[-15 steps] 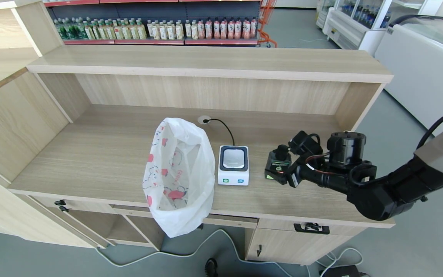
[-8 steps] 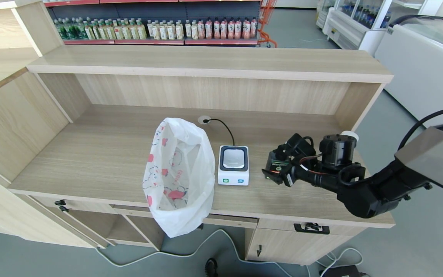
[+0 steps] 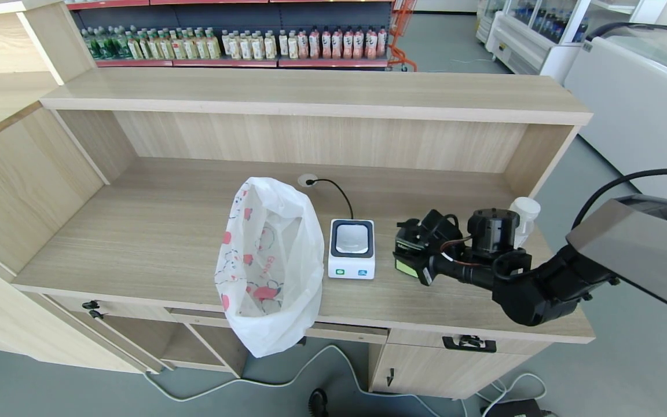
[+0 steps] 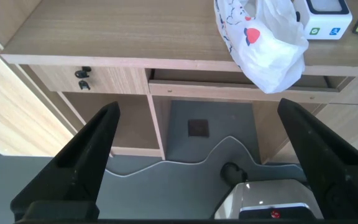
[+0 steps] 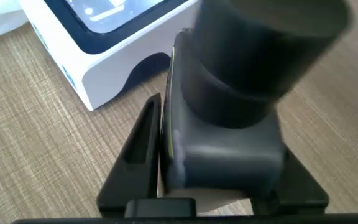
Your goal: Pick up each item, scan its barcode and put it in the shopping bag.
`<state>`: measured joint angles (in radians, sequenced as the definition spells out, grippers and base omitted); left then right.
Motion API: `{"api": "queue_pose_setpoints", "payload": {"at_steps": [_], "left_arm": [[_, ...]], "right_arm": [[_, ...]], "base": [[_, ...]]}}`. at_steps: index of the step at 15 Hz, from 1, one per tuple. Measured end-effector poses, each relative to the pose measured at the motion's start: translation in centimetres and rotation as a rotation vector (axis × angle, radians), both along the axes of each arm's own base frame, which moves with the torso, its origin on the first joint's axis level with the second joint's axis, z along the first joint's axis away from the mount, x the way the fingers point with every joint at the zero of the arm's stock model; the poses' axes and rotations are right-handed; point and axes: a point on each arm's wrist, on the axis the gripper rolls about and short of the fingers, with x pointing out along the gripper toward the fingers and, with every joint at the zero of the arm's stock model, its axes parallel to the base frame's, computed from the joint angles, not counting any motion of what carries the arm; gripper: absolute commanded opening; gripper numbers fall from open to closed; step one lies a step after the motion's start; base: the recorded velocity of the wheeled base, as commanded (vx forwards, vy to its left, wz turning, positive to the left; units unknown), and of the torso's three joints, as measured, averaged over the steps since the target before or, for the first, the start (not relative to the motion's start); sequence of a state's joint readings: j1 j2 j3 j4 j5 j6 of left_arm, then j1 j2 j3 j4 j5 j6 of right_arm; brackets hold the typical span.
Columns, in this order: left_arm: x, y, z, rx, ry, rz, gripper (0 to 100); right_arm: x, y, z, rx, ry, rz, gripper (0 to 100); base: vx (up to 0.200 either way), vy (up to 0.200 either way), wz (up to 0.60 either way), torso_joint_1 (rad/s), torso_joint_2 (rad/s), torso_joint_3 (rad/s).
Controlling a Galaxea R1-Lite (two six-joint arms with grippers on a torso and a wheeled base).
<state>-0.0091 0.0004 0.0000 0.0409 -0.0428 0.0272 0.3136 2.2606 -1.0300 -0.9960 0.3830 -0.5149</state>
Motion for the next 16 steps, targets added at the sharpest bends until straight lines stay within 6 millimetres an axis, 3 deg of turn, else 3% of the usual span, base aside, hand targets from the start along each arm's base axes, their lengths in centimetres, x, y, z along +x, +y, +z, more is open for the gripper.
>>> {"api": "queue_pose_setpoints", "payload": {"at_steps": [3, 5, 8, 11, 13, 16], "left_arm": [[0.0, 0.0, 0.0, 0.000, 0.000, 0.000, 100], [0.0, 0.0, 0.0, 0.000, 0.000, 0.001, 100], [0.0, 0.0, 0.0, 0.000, 0.000, 0.000, 100], [0.0, 0.0, 0.0, 0.000, 0.000, 0.000, 100], [0.0, 0.0, 0.0, 0.000, 0.000, 0.000, 100], [0.0, 0.0, 0.0, 0.000, 0.000, 0.000, 100]], "right_arm": [[-0.1, -0.3, 0.3, 0.014, 0.006, 0.007, 0], [-0.6, -0.7, 1.8, 0.051, 0.003, -0.004, 0], [-2.5, -1.8, 6.6, 0.179, -0.013, -0.042, 0], [-6.8, -3.4, 12.4, 0.249, -0.093, -0.026, 0], [-10.6, -4.3, 15.2, 0.151, -0.246, 0.039, 0], [-15.4, -5.0, 16.3, -0.300, -0.696, 0.220, 0]], "base": [[0.000, 0.000, 0.00, 0.000, 0.00, 0.000], [0.000, 0.000, 0.00, 0.000, 0.00, 0.000], [0.000, 0.000, 0.00, 0.000, 0.00, 0.000], [0.000, 0.000, 0.00, 0.000, 0.00, 0.000], [0.000, 0.000, 0.00, 0.000, 0.00, 0.000], [0.000, 0.000, 0.00, 0.000, 0.00, 0.000]]}}
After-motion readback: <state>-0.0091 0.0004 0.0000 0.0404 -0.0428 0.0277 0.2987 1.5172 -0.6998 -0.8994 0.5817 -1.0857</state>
